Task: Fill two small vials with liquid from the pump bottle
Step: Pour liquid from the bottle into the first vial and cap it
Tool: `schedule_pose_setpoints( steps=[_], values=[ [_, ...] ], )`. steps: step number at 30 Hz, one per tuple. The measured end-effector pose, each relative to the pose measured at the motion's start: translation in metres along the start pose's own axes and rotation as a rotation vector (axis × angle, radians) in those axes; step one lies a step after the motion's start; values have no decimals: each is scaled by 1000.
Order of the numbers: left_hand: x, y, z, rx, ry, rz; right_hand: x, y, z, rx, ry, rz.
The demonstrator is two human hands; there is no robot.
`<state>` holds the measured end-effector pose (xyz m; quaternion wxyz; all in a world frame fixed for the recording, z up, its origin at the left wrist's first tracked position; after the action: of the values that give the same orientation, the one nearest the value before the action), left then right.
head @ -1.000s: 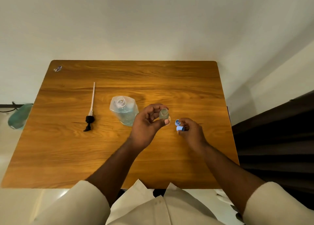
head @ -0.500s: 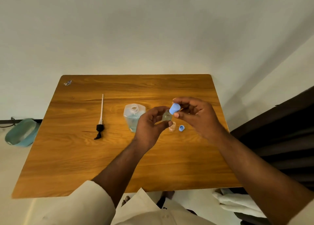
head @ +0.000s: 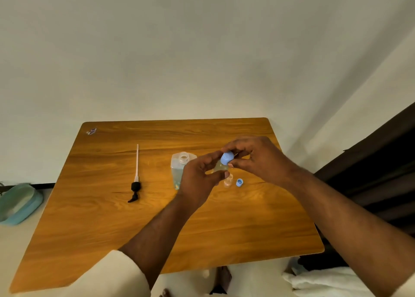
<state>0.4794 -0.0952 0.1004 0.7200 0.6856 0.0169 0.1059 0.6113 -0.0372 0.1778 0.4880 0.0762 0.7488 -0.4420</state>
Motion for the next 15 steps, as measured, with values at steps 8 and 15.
schedule_pose_setpoints(
  steps=[8, 15],
  values=[
    [-4, 2, 8, 5, -29, -8, -7, -9, -6, 110, 2, 393],
    [-7, 9, 9, -18, -63, 85, -4, -28, -12, -16, -152, 441]
  ],
)
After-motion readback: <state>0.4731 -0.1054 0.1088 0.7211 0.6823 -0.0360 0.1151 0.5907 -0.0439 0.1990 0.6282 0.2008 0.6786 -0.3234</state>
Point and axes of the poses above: each hand's wrist, its own z-axis away from the middle knuckle, its own x-axis out of the palm, y = z × x, the point moved 4 cm from there along -z, towards the middle knuckle, and after that the axes turned 6 degrees about z, right-handed, at the moved point
